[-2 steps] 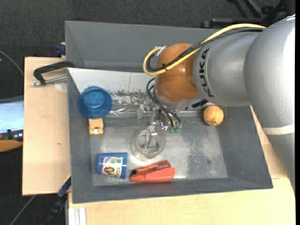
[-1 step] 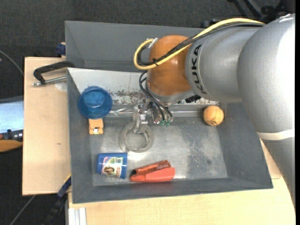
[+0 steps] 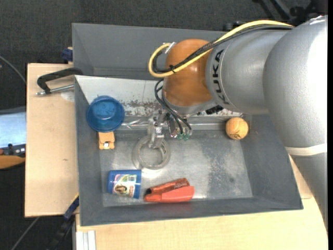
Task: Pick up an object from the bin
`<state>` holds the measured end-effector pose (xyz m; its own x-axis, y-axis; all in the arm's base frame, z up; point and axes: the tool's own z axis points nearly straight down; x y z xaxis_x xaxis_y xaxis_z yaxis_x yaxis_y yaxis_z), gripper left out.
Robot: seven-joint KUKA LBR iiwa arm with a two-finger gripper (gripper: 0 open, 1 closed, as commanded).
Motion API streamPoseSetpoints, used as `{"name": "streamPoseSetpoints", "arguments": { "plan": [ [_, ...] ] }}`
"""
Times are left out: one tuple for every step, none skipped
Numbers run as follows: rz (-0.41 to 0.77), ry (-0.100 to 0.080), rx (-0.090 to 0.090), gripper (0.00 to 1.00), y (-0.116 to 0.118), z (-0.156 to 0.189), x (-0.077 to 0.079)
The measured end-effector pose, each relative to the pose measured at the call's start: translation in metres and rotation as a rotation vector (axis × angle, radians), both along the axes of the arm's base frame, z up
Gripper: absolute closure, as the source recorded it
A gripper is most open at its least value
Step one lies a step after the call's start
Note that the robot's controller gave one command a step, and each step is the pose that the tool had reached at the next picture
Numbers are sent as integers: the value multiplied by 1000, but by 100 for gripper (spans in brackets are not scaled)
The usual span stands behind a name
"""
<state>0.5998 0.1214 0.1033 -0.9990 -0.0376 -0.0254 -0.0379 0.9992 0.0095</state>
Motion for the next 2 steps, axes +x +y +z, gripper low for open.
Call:
{"name": "streamPoseSetpoints", "arguments": {
  "plan": [
    [37, 4, -2, 100, 0, 51, -3],
    [45, -13, 1, 100, -3, 65, 2]
  ]
}}
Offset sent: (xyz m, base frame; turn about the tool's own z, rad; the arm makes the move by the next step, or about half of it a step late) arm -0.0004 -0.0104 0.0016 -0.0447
